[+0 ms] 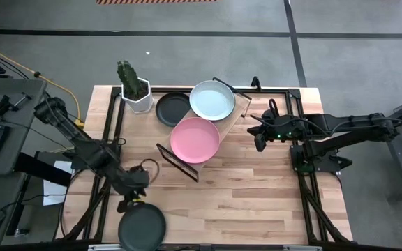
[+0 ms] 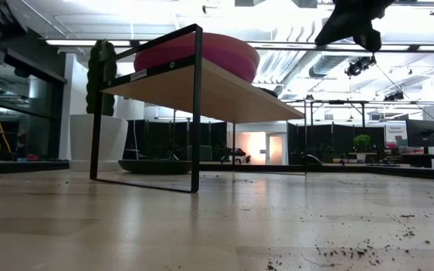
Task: Place and stack plates onto a shelf
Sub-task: Stack the bottom black plate on top of the white plate on the shelf
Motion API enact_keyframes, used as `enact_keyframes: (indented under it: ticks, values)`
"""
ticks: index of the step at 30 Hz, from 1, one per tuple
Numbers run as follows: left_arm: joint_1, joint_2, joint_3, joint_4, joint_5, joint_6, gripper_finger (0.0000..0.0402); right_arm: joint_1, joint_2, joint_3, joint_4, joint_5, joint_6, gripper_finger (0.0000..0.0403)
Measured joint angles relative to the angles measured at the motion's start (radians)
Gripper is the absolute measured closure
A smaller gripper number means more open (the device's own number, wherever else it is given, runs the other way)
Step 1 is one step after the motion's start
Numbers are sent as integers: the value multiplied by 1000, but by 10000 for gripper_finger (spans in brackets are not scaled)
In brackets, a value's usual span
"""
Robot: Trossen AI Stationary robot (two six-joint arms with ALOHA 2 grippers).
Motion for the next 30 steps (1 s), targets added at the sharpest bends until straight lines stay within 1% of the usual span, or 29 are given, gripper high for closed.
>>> enact_keyframes:
  ticks: [3,7,12,17,22,30]
  values:
    - [1,76,0,-35,-13,90,247,0,0,0,0,0,13,403]
    - [1,183,0,-6,-1,159,228,0,0,0,0,0,18,403]
    - [1,303,0,8,5,246,220,0,0,0,0,-1,14,403]
    - [1,391,0,69,6,248,220,0,0,0,-16,-1,8,403]
    - [1,448,0,99,7,247,220,0,0,0,-47,-2,8,403]
    - [1,511,0,127,78,254,220,0,0,0,-59,-3,7,403]
